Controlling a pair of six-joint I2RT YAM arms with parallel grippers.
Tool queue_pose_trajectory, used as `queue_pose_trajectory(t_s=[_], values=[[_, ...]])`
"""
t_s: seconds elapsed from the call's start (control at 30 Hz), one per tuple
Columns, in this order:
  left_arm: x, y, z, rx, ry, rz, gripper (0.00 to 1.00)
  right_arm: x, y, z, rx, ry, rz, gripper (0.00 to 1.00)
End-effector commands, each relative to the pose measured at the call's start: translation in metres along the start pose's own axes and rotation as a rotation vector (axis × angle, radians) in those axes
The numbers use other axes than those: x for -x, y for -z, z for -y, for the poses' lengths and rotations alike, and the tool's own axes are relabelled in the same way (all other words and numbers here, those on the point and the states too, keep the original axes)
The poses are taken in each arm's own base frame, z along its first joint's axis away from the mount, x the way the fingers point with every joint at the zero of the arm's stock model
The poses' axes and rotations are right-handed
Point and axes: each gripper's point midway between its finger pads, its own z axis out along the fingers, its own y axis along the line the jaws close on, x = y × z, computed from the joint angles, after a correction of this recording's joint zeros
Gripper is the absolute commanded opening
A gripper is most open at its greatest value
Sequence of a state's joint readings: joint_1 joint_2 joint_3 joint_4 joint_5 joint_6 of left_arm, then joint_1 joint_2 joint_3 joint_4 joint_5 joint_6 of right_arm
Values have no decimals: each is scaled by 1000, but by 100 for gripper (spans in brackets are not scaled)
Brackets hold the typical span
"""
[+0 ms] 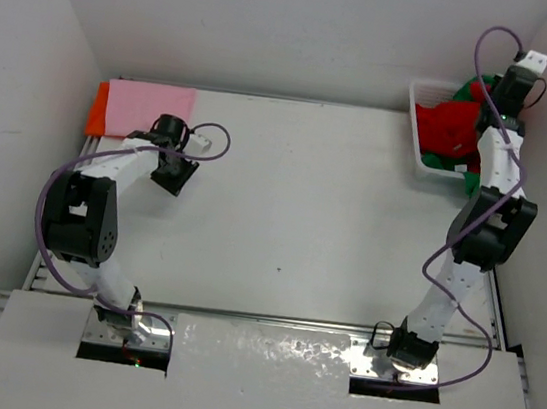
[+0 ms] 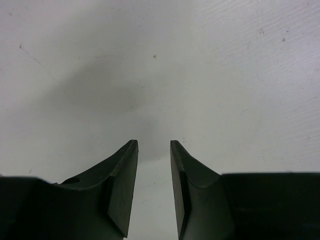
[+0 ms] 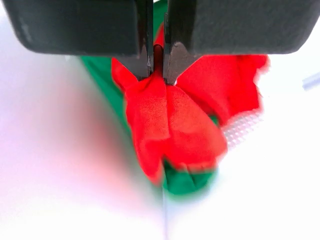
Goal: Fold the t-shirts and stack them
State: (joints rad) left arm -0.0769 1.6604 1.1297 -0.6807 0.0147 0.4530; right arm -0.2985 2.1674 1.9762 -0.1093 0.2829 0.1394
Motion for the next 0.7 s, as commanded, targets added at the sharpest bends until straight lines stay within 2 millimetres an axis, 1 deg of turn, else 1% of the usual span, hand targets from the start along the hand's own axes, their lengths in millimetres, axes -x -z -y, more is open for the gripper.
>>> queue_pose_trajectory(t_s=[0.0, 0.03, 0.07, 0.1, 0.17, 0.2, 0.23, 0.27, 0.3, 0.37, 0.4, 0.47, 0.5, 0.53, 0.6, 0.63, 0.67], values=[[18, 16, -8, 27, 25, 95, 31, 73, 33, 1, 47, -71, 189, 0], [19, 18, -9, 30, 25, 102, 31, 77, 36, -1, 60, -79, 193, 0], [19, 18, -9, 33, 22, 104, 31, 89, 48, -6, 101, -95, 215, 0], [19, 19, -9, 33, 23, 109, 31, 97, 56, -11, 133, -131, 231, 0], [21, 19, -9, 35, 21, 121, 31, 117, 77, -24, 191, -149, 277, 0], [22, 19, -8, 31, 22, 128, 31, 142, 101, -37, 230, -135, 332, 0], [24, 19, -8, 30, 20, 135, 31, 154, 113, -43, 242, -126, 361, 0], [26, 19, -9, 28, 21, 140, 31, 173, 129, -49, 256, -117, 407, 0], [30, 20, -9, 24, 17, 150, 31, 193, 152, -58, 277, -115, 455, 0], [40, 24, -10, 16, 17, 177, 31, 223, 179, -57, 294, -135, 529, 0], [44, 26, -10, 15, 17, 187, 31, 238, 194, -51, 296, -148, 563, 0], [53, 31, -10, 6, 21, 215, 31, 253, 211, -42, 282, -139, 605, 0], [55, 33, -10, 3, 23, 224, 31, 256, 217, -40, 275, -122, 613, 0], [58, 37, -9, 0, 19, 240, 31, 262, 228, -35, 271, -118, 629, 0], [60, 40, -5, -18, 19, 259, 31, 258, 232, -29, 252, -107, 615, 0], [61, 45, -5, -18, 20, 273, 31, 265, 246, -25, 262, -117, 629, 0], [62, 47, -3, -23, 17, 284, 31, 267, 256, -26, 283, -121, 632, 0]])
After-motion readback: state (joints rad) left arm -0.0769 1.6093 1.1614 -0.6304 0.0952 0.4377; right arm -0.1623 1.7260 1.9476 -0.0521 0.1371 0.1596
